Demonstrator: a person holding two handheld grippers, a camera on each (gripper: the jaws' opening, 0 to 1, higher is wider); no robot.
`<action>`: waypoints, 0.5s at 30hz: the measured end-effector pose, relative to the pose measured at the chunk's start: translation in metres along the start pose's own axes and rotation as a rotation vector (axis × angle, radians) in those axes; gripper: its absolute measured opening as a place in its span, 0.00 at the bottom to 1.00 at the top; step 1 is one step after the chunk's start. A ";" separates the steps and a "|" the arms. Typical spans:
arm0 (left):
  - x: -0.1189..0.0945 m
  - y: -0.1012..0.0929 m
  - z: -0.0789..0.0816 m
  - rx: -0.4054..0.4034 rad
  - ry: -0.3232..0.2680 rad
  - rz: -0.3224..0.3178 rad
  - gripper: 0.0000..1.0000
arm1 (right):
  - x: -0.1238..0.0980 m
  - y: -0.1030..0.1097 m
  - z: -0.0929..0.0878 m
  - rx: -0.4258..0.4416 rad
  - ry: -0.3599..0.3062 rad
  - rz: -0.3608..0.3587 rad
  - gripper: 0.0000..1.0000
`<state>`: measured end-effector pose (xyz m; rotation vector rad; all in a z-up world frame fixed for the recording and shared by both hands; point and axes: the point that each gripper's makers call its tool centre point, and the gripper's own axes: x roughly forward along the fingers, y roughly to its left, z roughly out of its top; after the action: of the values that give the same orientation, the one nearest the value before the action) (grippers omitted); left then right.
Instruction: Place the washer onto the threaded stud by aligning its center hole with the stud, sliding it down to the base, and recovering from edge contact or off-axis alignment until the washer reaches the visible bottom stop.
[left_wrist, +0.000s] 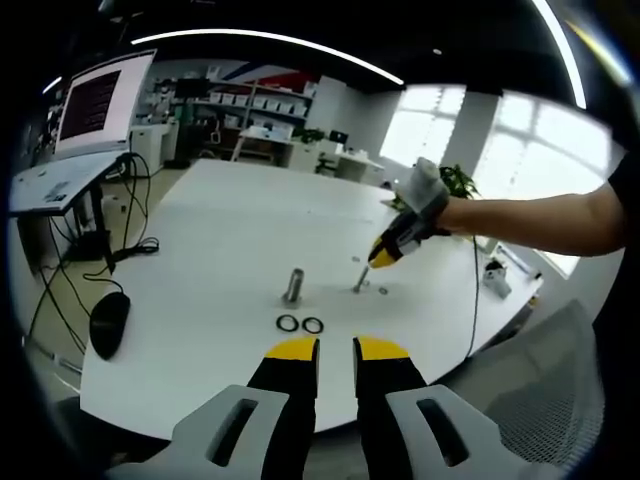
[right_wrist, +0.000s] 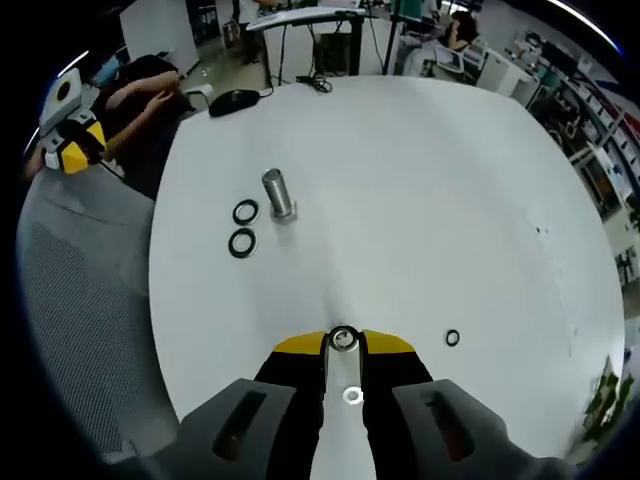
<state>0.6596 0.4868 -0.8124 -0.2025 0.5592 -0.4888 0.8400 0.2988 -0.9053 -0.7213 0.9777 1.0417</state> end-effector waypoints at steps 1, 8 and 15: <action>0.000 0.000 0.000 0.000 0.000 0.000 0.11 | 0.000 0.000 0.000 -0.001 0.002 0.000 0.14; 0.000 0.001 0.001 -0.002 -0.006 0.003 0.11 | 0.003 -0.002 0.000 -0.001 0.006 0.000 0.14; 0.000 0.001 0.001 -0.001 -0.002 0.004 0.11 | 0.006 -0.003 -0.001 0.000 0.012 0.005 0.14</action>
<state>0.6601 0.4873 -0.8121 -0.2031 0.5576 -0.4841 0.8436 0.2991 -0.9108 -0.7263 0.9907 1.0427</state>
